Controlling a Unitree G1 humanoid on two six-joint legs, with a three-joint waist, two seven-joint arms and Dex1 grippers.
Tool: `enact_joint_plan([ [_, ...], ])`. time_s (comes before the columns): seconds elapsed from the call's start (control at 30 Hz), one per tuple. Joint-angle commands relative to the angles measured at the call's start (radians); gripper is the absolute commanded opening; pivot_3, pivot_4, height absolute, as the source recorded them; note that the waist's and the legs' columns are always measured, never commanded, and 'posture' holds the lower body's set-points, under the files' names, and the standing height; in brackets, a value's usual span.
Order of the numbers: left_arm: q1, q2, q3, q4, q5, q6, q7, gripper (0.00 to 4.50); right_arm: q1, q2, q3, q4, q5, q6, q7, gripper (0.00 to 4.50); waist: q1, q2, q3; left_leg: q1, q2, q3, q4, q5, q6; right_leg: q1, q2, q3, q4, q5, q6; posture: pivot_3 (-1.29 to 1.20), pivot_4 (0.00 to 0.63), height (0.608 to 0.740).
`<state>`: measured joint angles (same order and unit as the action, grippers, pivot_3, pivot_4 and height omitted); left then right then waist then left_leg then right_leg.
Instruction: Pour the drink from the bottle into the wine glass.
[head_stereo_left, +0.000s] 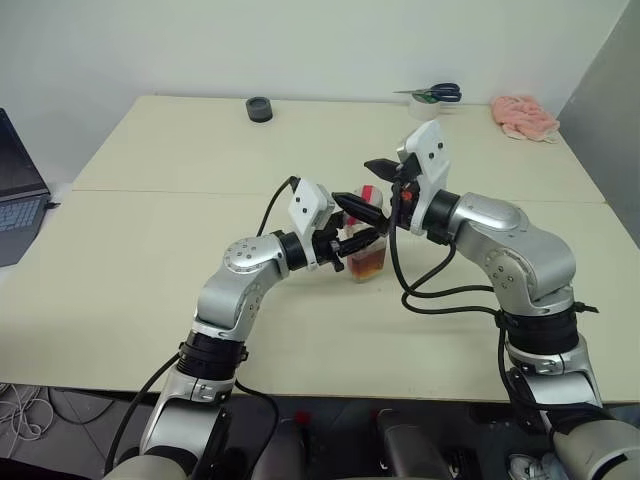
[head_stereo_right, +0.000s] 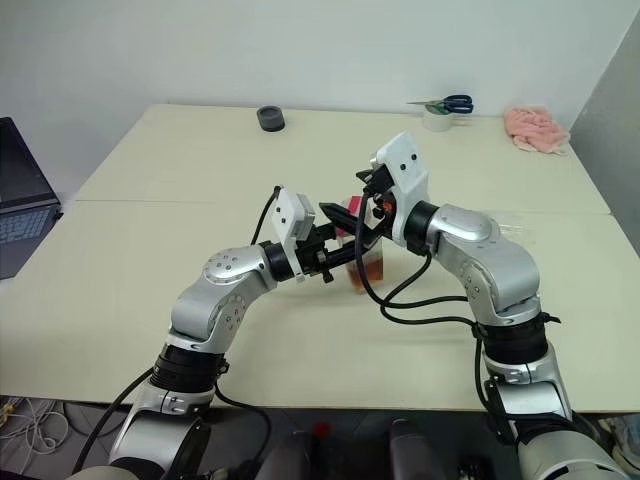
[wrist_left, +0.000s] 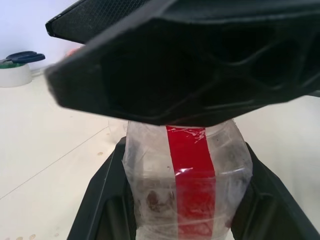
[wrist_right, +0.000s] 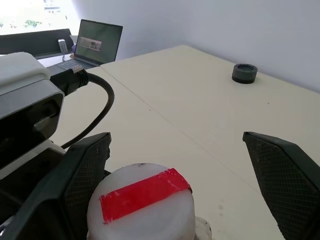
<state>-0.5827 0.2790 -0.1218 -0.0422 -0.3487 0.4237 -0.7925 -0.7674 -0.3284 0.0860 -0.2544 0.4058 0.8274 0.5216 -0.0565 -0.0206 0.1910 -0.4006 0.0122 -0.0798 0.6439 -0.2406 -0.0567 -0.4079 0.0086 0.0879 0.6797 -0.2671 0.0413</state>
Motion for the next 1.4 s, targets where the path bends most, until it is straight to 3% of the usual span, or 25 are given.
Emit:
enact_joint_plan([
  [0.03, -0.016, 0.0, 0.006, -0.044, -0.005, -0.025, 0.001, 1.82, -0.023, -0.023, -0.013, -0.015, -0.018, -0.02, -0.006, 4.5, 0.0, 0.0, 0.0, 0.0, 0.0, 0.0, 0.0, 0.0, 0.0, 0.0, 0.0, 0.0, 0.0, 0.0, 0.0, 0.0, 0.15, 0.74],
  [0.4, -0.019, 0.011, 0.011, -0.033, 0.004, -0.034, 0.005, 1.82, 0.004, -0.154, -0.072, -0.052, 0.034, 0.0, 0.042, 4.5, -0.001, 0.0, 0.0, 0.0, 0.0, 0.0, 0.0, 0.0, 0.0, 0.0, 0.0, 0.0, 0.0, 0.0, 0.0, 0.0, 0.15, 0.74],
  [0.87, -0.018, 0.018, 0.01, -0.035, 0.011, -0.035, 0.007, 1.82, 0.051, -0.224, -0.073, -0.131, 0.131, 0.002, 0.136, 4.5, 0.0, 0.0, 0.0, 0.0, 0.0, 0.0, 0.0, 0.0, 0.0, 0.0, 0.0, 0.0, 0.0, 0.0, 0.001, 0.0, 0.15, 0.74],
  [1.03, -0.018, 0.02, 0.01, -0.034, 0.013, -0.036, 0.008, 1.82, 0.053, -0.219, -0.074, -0.174, 0.18, 0.015, 0.157, 4.5, 0.0, 0.0, 0.0, 0.0, 0.0, 0.0, 0.0, 0.0, 0.0, 0.0, 0.0, 0.0, 0.0, -0.002, 0.003, 0.0, 0.15, 0.74],
  [1.4, -0.009, 0.024, 0.009, -0.045, 0.006, -0.034, 0.011, 1.81, 0.007, -0.12, -0.024, -0.161, 0.169, 0.102, 0.026, 4.5, 0.001, 0.0, 0.0, 0.0, 0.0, 0.0, 0.0, 0.0, 0.0, 0.0, 0.0, 0.0, 0.0, -0.001, 0.001, 0.0, 0.15, 0.74],
])
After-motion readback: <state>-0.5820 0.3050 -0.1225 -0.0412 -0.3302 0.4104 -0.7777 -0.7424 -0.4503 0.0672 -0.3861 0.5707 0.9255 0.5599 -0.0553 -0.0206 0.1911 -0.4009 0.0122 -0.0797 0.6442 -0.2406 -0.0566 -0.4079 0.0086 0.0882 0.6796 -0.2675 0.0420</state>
